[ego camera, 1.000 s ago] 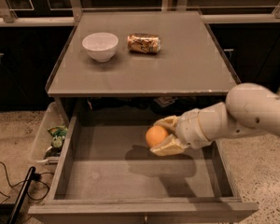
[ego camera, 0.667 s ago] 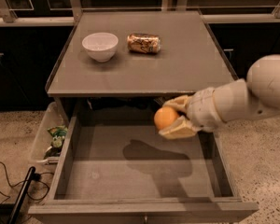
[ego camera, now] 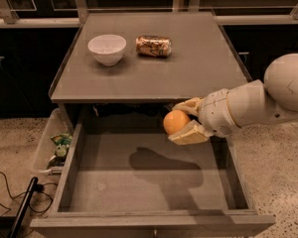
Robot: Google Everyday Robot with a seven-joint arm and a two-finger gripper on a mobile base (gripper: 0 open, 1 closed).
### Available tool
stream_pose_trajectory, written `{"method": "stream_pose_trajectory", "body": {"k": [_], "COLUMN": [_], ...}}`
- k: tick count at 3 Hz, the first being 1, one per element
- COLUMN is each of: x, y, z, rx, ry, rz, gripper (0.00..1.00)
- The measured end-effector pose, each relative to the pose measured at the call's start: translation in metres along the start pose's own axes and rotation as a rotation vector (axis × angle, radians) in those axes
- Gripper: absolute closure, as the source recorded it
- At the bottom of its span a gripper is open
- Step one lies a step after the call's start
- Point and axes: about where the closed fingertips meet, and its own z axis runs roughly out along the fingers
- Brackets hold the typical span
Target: Pick orange from top drawer and place on counter
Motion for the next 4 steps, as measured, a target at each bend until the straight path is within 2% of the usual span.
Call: {"method": "stream_pose_trajectory", "body": {"k": [1,2,3,4], "x": [-0.013,-0.025,-0.044,-0.059], "y": [-0.029,-0.078,-0.127,-0.175], "z": [-0.028,-0.062,-0.084,-0.076], "rx": [0.062,0.113,0.146,0.147], "ry": [-0.019,-0.052,-0.109,-0.17], "rz": [-0.045,-0.1,-0.15,-0.175], "gripper": [1.0,1.0,1.0,1.0]}}
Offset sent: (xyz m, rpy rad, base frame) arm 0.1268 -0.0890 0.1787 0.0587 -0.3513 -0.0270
